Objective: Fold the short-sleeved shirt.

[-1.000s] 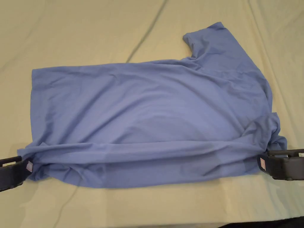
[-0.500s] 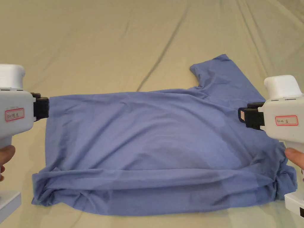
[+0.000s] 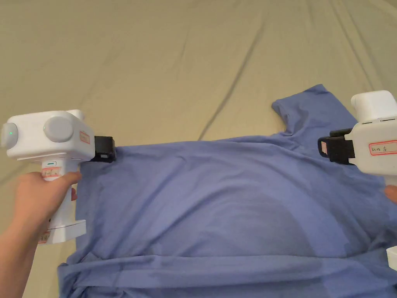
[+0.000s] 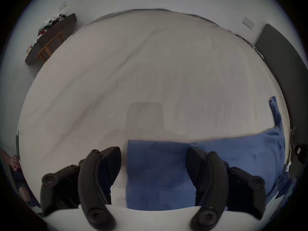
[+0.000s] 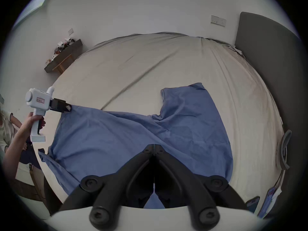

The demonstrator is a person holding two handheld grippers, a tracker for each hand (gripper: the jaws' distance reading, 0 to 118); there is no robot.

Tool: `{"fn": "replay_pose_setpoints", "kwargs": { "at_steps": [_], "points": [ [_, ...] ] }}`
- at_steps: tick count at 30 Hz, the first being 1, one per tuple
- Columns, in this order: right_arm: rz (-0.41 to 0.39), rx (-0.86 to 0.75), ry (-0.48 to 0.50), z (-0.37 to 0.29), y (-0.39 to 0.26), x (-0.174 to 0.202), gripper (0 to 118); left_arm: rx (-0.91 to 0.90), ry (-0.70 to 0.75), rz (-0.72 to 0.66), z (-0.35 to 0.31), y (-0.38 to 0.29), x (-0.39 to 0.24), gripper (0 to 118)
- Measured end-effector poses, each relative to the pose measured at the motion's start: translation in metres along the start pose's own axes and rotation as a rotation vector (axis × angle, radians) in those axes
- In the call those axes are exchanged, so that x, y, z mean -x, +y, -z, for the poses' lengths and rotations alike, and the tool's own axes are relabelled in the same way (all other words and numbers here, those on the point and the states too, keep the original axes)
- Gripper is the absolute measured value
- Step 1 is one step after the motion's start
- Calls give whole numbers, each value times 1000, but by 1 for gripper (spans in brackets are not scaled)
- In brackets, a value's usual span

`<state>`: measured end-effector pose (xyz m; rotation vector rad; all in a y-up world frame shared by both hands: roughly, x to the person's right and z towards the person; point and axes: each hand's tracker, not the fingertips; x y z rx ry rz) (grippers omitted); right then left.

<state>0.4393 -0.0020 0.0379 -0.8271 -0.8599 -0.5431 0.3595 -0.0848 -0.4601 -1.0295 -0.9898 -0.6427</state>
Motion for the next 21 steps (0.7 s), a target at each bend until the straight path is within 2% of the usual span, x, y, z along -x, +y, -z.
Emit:
{"fn": "replay_pose_setpoints", "kwargs": {
  "at_steps": [1,2,3,5,12,16,17,18,19,21],
  "points": [
    [0,3,3,4,1,0,2,1,-13,7,4,-2,-1,89],
    [0,8,3,6,5,1,2,-1,-9,12,4,-5,-3,82],
    [0,13,2,10,6,1,2,-40,-2,38,-3,-14,-8,67],
    [-5,23,0,15,6,1,2,-53,-9,58,-10,-15,-10,4],
    [-11,53,-7,20,11,-5,3,-92,21,129,-36,-21,-30,4],
    [65,57,8,15,27,-29,46,-86,18,140,-43,-20,-35,4],
    [72,66,11,18,31,-37,95,-85,18,141,-44,-19,-35,4],
    [82,69,-5,19,35,-45,113,-80,13,140,-46,-19,-35,4],
    [91,60,-46,21,41,-55,117,-81,12,140,-41,-15,-30,4],
    [127,79,-121,30,52,-75,117,-82,9,139,-42,-14,-29,4]
  ]
}}
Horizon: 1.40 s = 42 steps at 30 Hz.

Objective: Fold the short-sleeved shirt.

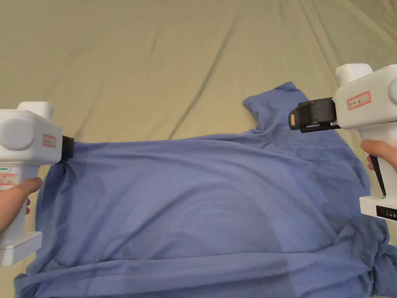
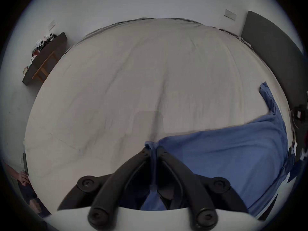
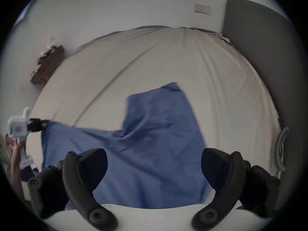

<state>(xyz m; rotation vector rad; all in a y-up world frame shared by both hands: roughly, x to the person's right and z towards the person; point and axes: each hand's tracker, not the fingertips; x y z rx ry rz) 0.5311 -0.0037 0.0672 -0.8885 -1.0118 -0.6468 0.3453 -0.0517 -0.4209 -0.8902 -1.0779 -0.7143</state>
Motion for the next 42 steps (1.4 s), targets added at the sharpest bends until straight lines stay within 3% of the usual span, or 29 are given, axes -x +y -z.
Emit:
{"fn": "replay_pose_setpoints", "kwargs": {
  "at_steps": [3,7,8,9,10,11,12,13,15,20,25,31,35,42],
  "points": [
    [43,96,-45,33,21,-24,117,4,0,-6,1,2,1,4],
    [122,228,-28,89,28,-43,116,21,5,0,10,5,1,4],
    [157,265,-26,100,26,-46,107,25,6,1,12,5,0,4],
    [184,298,-28,110,22,-47,85,32,6,2,13,5,-1,4],
    [188,316,-35,113,17,-47,77,36,6,5,13,4,-2,4],
    [95,251,-135,102,17,-42,67,37,6,9,12,3,-3,4],
    [92,235,-79,92,17,-35,41,34,4,14,11,3,-3,4],
    [53,238,-78,88,17,-32,5,30,5,16,11,3,-3,4],
    [70,216,-40,82,15,-31,4,29,0,12,11,4,-3,4],
    [6,154,-78,57,10,-19,4,3,-4,26,-10,4,-6,4],
    [-21,2,-15,-5,-2,-11,4,-85,-23,28,-64,-8,0,4],
    [-66,-105,14,-90,-73,-5,4,-160,-21,27,-132,-71,8,4],
    [-54,-87,37,-122,-136,-7,4,-176,44,39,-161,-129,1,4],
    [-6,68,55,-134,-234,-17,4,50,32,85,-150,-202,-11,4]
  ]
}}
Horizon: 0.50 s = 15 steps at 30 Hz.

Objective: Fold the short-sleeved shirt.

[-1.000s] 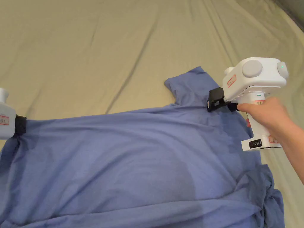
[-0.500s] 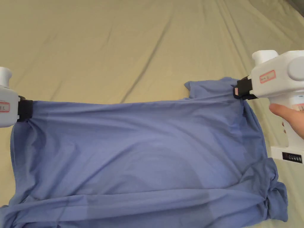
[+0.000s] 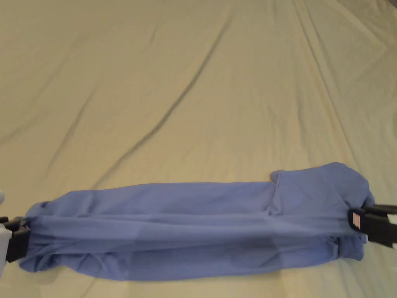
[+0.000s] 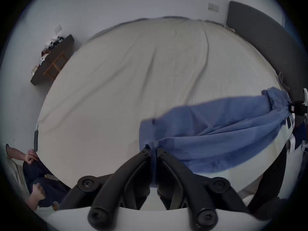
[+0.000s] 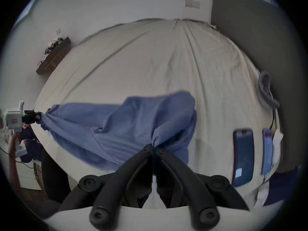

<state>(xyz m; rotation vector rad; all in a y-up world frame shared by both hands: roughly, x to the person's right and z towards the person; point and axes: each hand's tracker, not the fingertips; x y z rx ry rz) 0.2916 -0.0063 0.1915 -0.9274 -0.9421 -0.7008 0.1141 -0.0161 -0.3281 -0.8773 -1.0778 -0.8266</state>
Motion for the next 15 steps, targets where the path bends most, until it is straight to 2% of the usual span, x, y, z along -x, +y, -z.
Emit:
{"fn": "replay_pose_setpoints", "kwargs": {
  "at_steps": [4,9,11,13,14,15],
  "points": [
    [23,67,-6,17,-20,-7,4,55,1,28,13,-11,-6,4],
    [20,90,-16,40,-10,-7,4,98,18,41,33,-9,-11,4],
    [15,107,-15,41,-5,-6,16,106,13,26,35,-8,-10,8],
    [12,121,-14,34,-2,-2,32,93,5,-23,30,-8,-7,17],
    [5,117,0,29,-1,1,75,82,24,-28,26,-8,-4,50],
    [-10,108,-13,21,-2,8,100,72,51,-26,20,-7,-1,76]
  ]
}}
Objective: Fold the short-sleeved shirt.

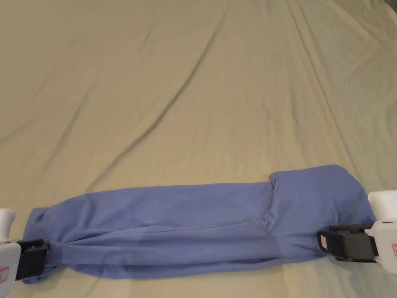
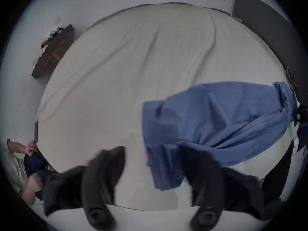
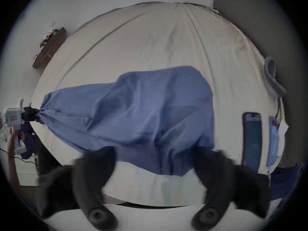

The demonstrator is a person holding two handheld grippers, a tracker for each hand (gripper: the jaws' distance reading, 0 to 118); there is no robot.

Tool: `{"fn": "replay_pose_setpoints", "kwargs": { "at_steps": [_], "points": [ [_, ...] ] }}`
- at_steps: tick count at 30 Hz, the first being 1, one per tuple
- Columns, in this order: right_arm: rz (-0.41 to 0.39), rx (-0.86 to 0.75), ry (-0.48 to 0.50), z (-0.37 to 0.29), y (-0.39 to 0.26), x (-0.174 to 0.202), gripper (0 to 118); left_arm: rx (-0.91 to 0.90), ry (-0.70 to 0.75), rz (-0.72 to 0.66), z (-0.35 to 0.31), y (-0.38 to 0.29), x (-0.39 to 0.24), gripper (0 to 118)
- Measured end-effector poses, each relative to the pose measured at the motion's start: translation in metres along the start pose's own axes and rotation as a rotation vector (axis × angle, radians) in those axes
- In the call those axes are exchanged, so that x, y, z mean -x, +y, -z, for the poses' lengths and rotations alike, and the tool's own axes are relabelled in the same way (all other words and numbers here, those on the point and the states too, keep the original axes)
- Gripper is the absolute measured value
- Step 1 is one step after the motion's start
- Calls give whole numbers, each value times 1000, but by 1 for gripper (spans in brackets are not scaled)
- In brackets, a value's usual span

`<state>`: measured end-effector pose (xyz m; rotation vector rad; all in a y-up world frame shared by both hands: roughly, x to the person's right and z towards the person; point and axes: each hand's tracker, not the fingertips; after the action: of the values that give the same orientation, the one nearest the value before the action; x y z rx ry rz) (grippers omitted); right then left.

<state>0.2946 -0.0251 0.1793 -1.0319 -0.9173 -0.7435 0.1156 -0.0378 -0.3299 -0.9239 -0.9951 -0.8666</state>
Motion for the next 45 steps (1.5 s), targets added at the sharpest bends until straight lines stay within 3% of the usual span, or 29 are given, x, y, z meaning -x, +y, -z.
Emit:
{"fn": "replay_pose_setpoints", "kwargs": {
  "at_steps": [1,4,8,10,12,13,14,15,16,21,26,29,33,34,35,36,39,45],
  "points": [
    [-33,-29,-40,-8,2,6,110,-9,6,2,-9,1,4,87],
    [-94,-120,-110,-40,17,21,111,-122,23,-20,-46,17,13,88],
    [-43,-316,-29,-62,54,31,111,-325,65,-30,-86,53,17,92],
    [-19,-383,-30,-63,77,36,111,-386,102,-22,-94,77,17,99],
    [-20,-444,-69,-61,94,40,110,-466,119,-9,-96,94,16,99],
    [-32,-466,-90,-58,102,42,105,-498,94,-20,-94,101,16,93],
    [-40,-468,-93,-55,108,43,71,-526,70,-31,-93,105,16,56],
    [-43,-458,-96,-53,114,46,21,-526,47,-35,-90,113,16,8],
    [-51,-460,-94,-48,116,47,2,-525,49,-40,-86,118,14,0],
    [-61,-458,-99,-30,115,51,2,-512,38,-4,-77,114,2,0],
    [-40,-451,-26,-28,109,51,2,-447,-12,37,-75,96,12,0],
    [-43,-439,-6,-28,105,56,2,-389,-225,11,-74,74,38,0],
    [-43,-410,22,-27,98,65,2,-249,-703,-127,-48,36,93,0],
    [-42,-405,30,-25,95,68,2,-198,-820,-190,-37,25,107,11],
    [-37,-400,43,-24,93,70,2,-167,-876,-241,-26,15,116,64],
    [-32,-393,59,-25,92,76,2,-130,-895,-241,-14,6,123,101],
    [-30,-376,89,-18,86,88,2,-119,-833,-304,12,-14,141,104],
    [-26,-331,160,-5,87,109,2,-28,-977,-393,73,-13,118,104]
  ]
}}
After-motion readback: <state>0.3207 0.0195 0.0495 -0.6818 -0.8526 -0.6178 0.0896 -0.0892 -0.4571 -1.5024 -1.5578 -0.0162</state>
